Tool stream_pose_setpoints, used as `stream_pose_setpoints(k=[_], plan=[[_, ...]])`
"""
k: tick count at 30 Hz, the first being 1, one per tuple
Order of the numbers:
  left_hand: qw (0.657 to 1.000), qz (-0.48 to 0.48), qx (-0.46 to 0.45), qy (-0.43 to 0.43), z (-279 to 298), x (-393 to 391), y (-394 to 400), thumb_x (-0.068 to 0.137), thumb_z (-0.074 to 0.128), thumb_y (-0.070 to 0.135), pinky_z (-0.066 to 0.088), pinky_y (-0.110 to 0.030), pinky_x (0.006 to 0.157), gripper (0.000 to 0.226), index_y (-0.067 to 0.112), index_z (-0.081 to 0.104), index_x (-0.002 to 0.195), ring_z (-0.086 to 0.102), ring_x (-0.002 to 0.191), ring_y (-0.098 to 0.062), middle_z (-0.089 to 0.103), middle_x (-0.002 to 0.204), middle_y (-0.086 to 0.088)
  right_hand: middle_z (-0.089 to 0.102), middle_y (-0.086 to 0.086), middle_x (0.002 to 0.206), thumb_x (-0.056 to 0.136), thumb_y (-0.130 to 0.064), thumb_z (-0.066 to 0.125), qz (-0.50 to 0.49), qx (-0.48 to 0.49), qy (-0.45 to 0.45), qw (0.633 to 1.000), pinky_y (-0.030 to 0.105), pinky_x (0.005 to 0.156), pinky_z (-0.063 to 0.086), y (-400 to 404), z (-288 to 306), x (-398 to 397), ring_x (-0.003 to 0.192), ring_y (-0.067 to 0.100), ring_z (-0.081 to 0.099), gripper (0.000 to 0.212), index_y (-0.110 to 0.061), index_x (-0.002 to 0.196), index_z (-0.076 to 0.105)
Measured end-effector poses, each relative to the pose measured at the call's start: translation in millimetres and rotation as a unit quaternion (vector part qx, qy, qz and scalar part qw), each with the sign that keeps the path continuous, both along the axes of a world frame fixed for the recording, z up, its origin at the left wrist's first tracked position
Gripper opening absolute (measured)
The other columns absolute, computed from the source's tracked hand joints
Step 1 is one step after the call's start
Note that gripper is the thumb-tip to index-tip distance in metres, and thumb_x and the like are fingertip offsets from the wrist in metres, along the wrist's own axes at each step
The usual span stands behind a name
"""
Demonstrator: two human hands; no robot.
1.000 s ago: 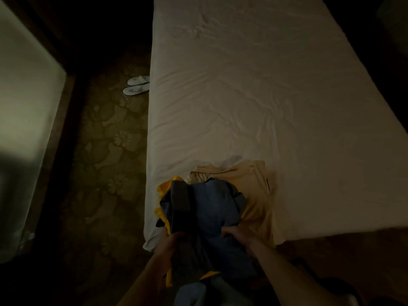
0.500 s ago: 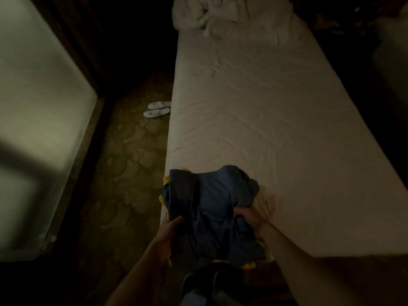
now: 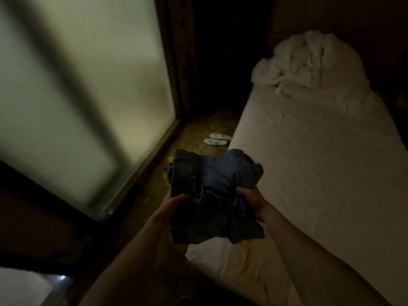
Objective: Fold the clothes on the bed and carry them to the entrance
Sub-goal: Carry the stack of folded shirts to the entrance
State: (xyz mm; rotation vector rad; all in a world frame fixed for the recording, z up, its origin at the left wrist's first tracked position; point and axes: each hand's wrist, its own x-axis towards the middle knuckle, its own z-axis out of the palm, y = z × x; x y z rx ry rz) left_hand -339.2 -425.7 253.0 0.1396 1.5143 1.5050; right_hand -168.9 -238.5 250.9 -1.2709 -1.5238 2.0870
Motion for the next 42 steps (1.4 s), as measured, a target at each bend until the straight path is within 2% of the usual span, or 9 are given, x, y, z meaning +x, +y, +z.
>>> stream_pose_setpoints(k=[2, 7, 12, 16, 20, 27, 31, 39, 42], plan=[[0.999, 0.030, 0.014, 0.004, 11, -14, -23, 0.084, 0.068, 0.007, 0.058, -0.040, 0.070, 0.043, 0.023, 0.057, 0.122, 0.071, 0.091, -0.031, 0.074, 0.103, -0.009, 0.063, 0.032, 0.110, 0.065, -0.016, 0.067, 0.034, 0.002, 0.015, 0.999, 0.065, 0.087, 0.051, -12, 13, -26, 0.096, 0.048, 0.065, 0.041, -0.002, 0.104, 0.065], [0.994, 0.110, 0.023, 0.008, 38, -43, -95, 0.062, 0.086, 0.022, 0.057, -0.040, 0.071, 0.082, 0.014, 0.051, 0.136, 0.070, 0.096, -0.035, 0.070, 0.113, -0.015, 0.068, 0.021, 0.107, 0.071, -0.013, 0.066, 0.122, 0.016, 0.058, 0.991, 0.056, 0.083, 0.056, -59, 40, -87, 0.095, 0.041, 0.068, 0.044, -0.010, 0.115, 0.063], [0.982, 0.187, 0.012, 0.002, 54, -70, -194, 0.085, 0.069, 0.016, 0.052, -0.037, 0.071, 0.039, 0.016, 0.058, 0.122, 0.065, 0.097, -0.033, 0.066, 0.113, -0.015, 0.067, 0.011, 0.079, 0.087, -0.003, 0.063, 0.235, 0.013, 0.088, 0.968, 0.042, 0.069, 0.052, -135, 59, -154, 0.077, 0.032, 0.067, 0.006, -0.009, 0.087, 0.064], [0.967, 0.253, 0.006, 0.004, 60, -96, -292, 0.075, 0.077, 0.024, 0.053, -0.041, 0.080, 0.052, 0.013, 0.062, 0.124, 0.065, 0.103, -0.034, 0.067, 0.118, -0.015, 0.070, 0.021, 0.107, 0.077, -0.010, 0.075, 0.297, -0.011, 0.094, 0.950, 0.054, 0.089, 0.055, -222, 68, -210, 0.097, 0.040, 0.068, 0.035, -0.001, 0.110, 0.067], [0.946, 0.324, 0.000, 0.030, 61, -117, -399, 0.073, 0.079, 0.018, 0.054, -0.044, 0.084, 0.050, 0.015, 0.063, 0.121, 0.066, 0.103, -0.036, 0.069, 0.116, -0.015, 0.071, 0.014, 0.114, 0.076, -0.022, 0.083, 0.373, -0.074, 0.088, 0.921, 0.049, 0.092, 0.055, -320, 71, -264, 0.103, 0.033, 0.069, 0.051, -0.012, 0.122, 0.063], [0.912, 0.407, 0.006, 0.059, 58, -135, -576, 0.080, 0.075, 0.018, 0.056, -0.047, 0.085, 0.051, 0.019, 0.056, 0.127, 0.069, 0.099, -0.036, 0.069, 0.115, -0.015, 0.073, 0.013, 0.106, 0.065, -0.018, 0.087, 0.423, -0.052, 0.087, 0.900, 0.044, 0.083, 0.059, -503, 58, -348, 0.094, 0.032, 0.071, 0.058, -0.007, 0.117, 0.066], [0.885, 0.462, -0.001, 0.060, 54, -137, -659, 0.083, 0.072, 0.018, 0.055, -0.047, 0.085, 0.046, 0.019, 0.056, 0.127, 0.069, 0.100, -0.035, 0.070, 0.113, -0.015, 0.073, 0.005, 0.099, 0.073, -0.004, 0.080, 0.438, -0.028, 0.104, 0.892, 0.031, 0.070, 0.055, -595, 54, -383, 0.085, 0.020, 0.070, 0.035, -0.012, 0.105, 0.067], [0.845, 0.533, -0.031, 0.016, 41, -164, -777, 0.060, 0.087, 0.040, 0.056, -0.042, 0.078, 0.077, 0.017, 0.060, 0.128, 0.068, 0.103, -0.034, 0.070, 0.116, -0.012, 0.073, 0.011, 0.102, 0.072, -0.007, 0.080, 0.527, -0.040, 0.081, 0.845, 0.036, 0.075, 0.055, -726, 42, -455, 0.090, 0.027, 0.071, 0.039, -0.011, 0.109, 0.067], [0.831, 0.555, -0.027, 0.027, 39, -185, -808, 0.069, 0.083, 0.030, 0.054, -0.050, 0.090, 0.060, 0.017, 0.061, 0.124, 0.068, 0.102, -0.034, 0.071, 0.113, -0.012, 0.074, 0.013, 0.102, 0.067, -0.011, 0.083, 0.551, -0.043, 0.067, 0.830, 0.040, 0.079, 0.055, -768, 36, -490, 0.091, 0.029, 0.071, 0.044, -0.009, 0.109, 0.068]])
